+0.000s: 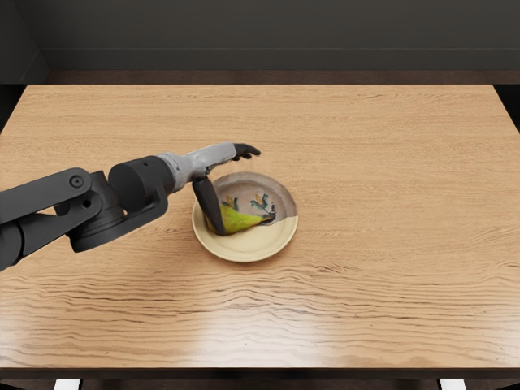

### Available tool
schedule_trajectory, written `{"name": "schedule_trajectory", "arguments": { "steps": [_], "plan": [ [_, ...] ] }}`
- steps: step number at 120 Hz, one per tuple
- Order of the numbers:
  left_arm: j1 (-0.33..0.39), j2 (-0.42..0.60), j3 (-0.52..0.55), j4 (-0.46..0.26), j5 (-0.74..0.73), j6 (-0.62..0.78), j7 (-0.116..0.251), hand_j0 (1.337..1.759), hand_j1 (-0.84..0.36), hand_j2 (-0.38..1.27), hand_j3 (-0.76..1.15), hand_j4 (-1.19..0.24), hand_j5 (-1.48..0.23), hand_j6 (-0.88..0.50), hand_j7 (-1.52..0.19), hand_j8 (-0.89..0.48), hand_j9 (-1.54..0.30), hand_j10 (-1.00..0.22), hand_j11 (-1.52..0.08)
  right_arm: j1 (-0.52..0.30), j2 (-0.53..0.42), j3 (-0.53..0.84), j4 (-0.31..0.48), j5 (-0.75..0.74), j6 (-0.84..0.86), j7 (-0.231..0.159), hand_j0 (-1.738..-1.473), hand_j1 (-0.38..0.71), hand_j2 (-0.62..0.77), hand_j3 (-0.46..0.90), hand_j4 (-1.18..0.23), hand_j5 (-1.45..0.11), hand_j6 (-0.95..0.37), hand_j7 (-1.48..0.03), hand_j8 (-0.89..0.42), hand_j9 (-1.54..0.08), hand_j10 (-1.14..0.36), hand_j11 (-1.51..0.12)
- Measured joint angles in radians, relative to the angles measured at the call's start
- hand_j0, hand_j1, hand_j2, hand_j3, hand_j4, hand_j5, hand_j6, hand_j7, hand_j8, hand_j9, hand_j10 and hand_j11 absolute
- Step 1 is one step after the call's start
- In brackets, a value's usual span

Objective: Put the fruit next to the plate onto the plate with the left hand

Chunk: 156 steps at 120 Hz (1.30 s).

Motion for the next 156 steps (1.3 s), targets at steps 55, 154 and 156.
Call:
{"name": "schedule_trajectory", "arguments": {
  "steps": [55,154,156],
  "plan": [
    [-0.002,0.115,-0.05,0.005,-0.24,-0.046,0.0,1.658,0.32,0.01,0.0,-0.03,-0.04,-0.03,-0.04,-0.03,-0.04,-0.03,-0.04,0.0,0.0,0.0,0.0,0.0,0.0,0.0,-1.658,-0.35,0.0,0.0,0.0,0.0,0.0,0.0,0.0,0.0,0.0,0.0],
    [-0.012,0.486,-0.212,0.008,-0.838,-0.557,0.0,1.658,0.33,0.0,0.0,-0.02,-0.02,-0.02,-0.02,-0.02,-0.02,-0.02,-0.02,0.001,0.0,0.001,0.0,0.0,0.001,0.0,-1.658,-0.35,0.0,0.0,0.0,0.0,0.0,0.0,0.0,0.0,0.0,0.0],
    [-0.012,0.486,-0.213,0.009,-0.841,-0.56,0.0,1.658,0.33,0.0,0.0,-0.02,-0.02,-0.02,-0.02,-0.02,-0.02,-0.02,-0.02,0.001,0.0,0.001,0.0,0.0,0.001,0.0,-1.658,-0.35,0.0,0.0,0.0,0.0,0.0,0.0,0.0,0.0,0.0,0.0]
  ]
}}
